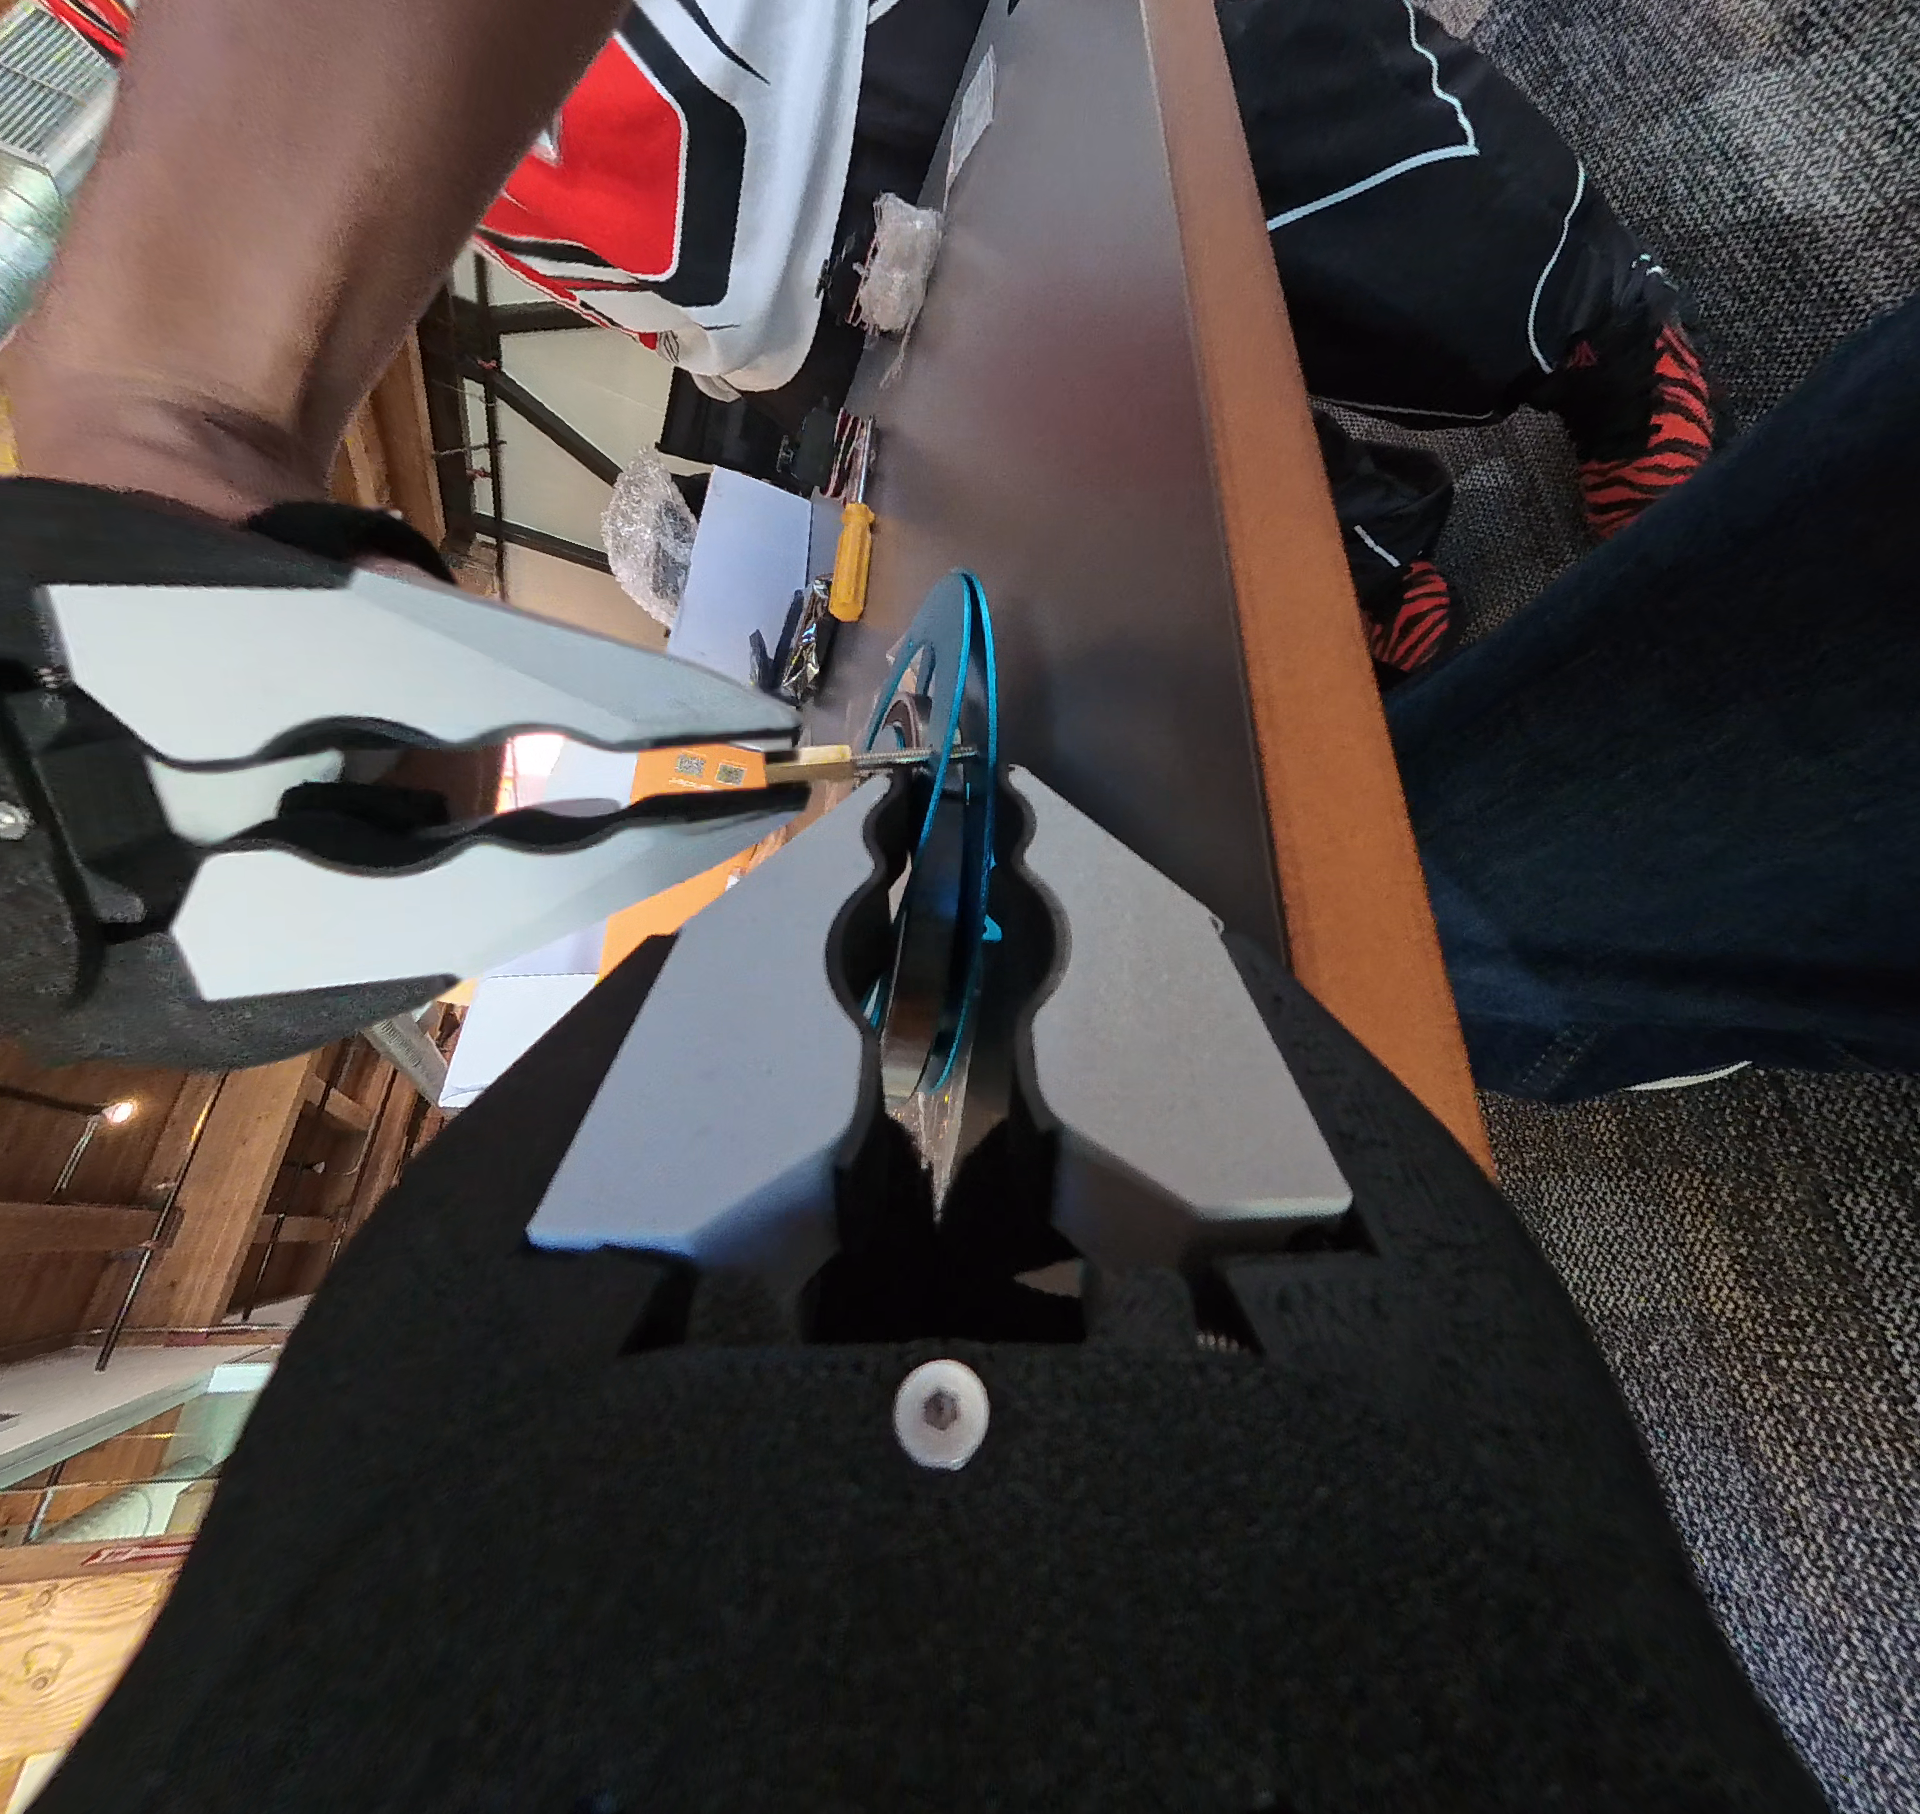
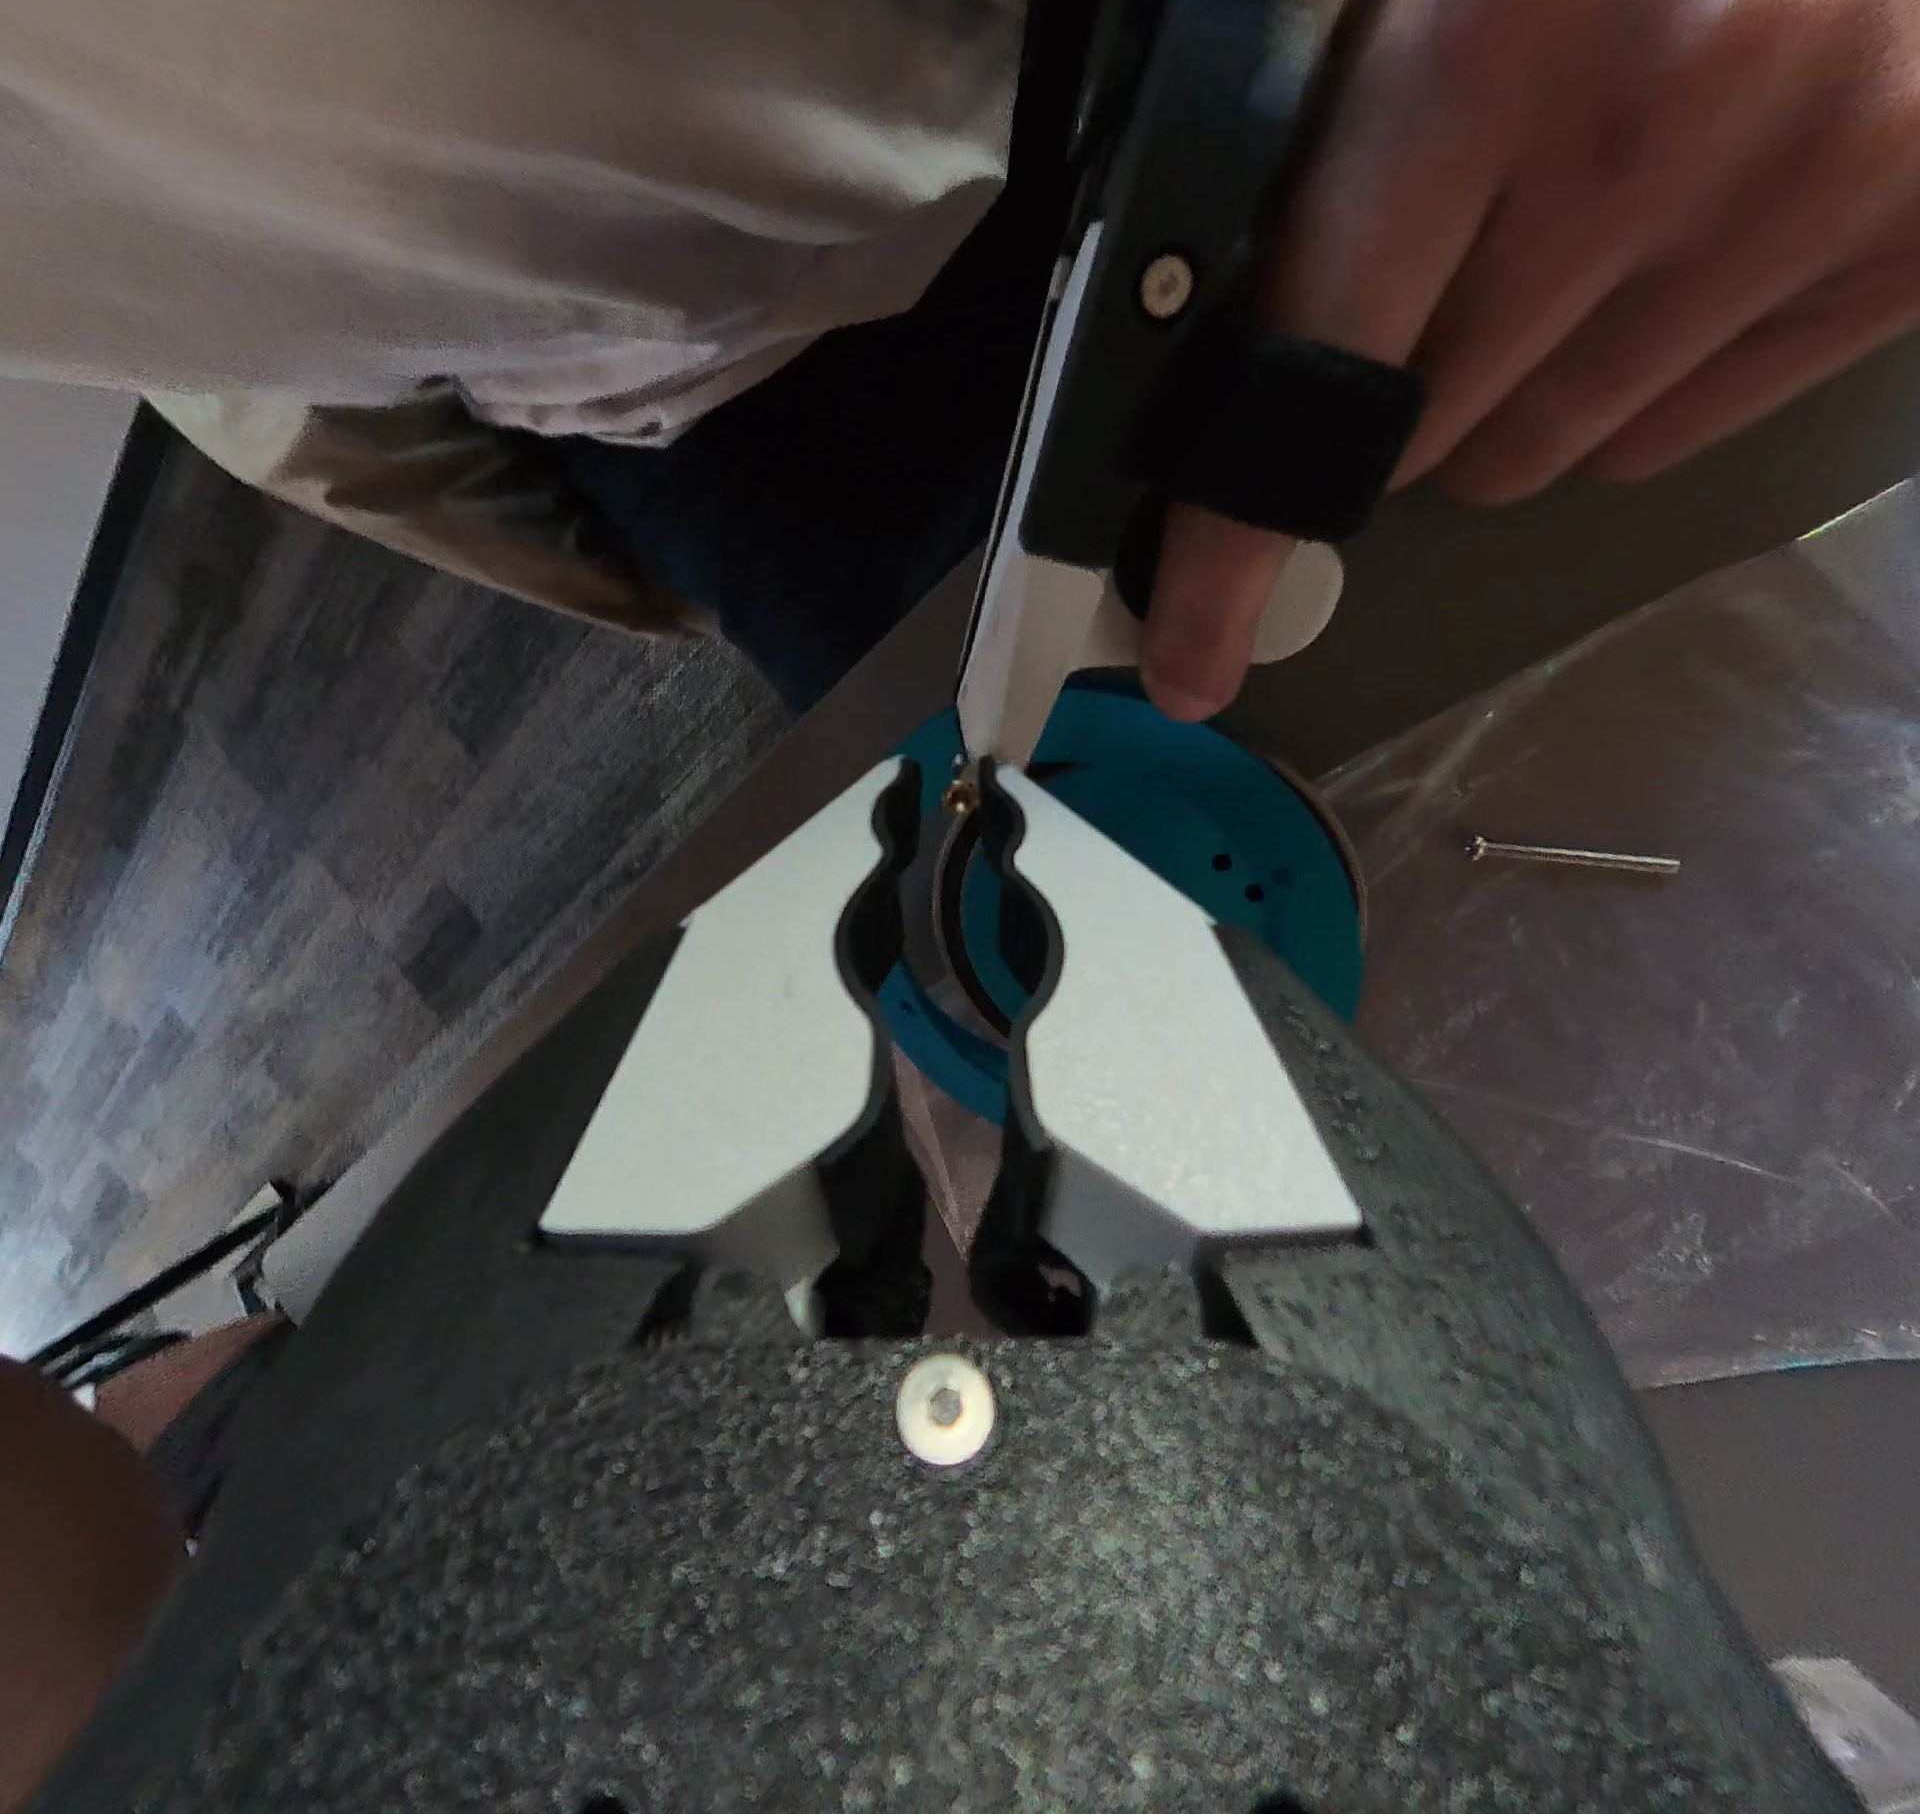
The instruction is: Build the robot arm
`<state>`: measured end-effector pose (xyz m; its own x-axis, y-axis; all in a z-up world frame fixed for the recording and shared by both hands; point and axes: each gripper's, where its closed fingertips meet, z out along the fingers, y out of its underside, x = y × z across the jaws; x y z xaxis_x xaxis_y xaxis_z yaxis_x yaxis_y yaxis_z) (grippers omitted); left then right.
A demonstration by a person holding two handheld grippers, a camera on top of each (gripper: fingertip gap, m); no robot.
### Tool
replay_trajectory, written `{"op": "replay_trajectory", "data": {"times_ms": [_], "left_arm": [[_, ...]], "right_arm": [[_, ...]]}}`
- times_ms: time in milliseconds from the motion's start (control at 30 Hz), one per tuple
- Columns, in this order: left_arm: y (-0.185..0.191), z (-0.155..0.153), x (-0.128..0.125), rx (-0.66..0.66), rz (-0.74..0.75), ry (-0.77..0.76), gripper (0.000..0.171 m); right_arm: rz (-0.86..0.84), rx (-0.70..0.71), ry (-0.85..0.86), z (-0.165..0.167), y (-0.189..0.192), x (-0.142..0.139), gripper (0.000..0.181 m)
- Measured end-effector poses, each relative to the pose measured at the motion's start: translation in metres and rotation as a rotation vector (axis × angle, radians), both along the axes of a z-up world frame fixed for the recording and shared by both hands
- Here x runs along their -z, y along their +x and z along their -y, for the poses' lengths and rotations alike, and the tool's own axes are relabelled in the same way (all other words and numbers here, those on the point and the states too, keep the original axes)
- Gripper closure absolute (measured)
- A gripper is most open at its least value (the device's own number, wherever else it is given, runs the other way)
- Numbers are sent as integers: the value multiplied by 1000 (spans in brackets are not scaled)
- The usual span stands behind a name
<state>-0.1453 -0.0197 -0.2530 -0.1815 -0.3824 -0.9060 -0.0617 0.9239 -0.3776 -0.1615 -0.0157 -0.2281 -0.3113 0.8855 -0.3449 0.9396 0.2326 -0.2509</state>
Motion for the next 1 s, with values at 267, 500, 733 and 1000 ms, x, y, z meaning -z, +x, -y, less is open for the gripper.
{"op": "replay_trajectory", "data": {"times_ms": [267, 500, 733, 1000], "left_arm": [[0, 0, 1, 6, -11, -10, 156], [0, 0, 1, 3, -16, -15, 156], [-1, -2, 2, -9, -21, -8, 156], [-1, -1, 2, -12, -26, -4, 156]], "right_arm": [[-24, 33, 31, -1, 3, 6, 176], [121, 360, -8, 0, 4, 5, 176], [315, 888, 74, -1, 5, 6, 176], [520, 1241, 135, 0, 6, 6, 177]]}}
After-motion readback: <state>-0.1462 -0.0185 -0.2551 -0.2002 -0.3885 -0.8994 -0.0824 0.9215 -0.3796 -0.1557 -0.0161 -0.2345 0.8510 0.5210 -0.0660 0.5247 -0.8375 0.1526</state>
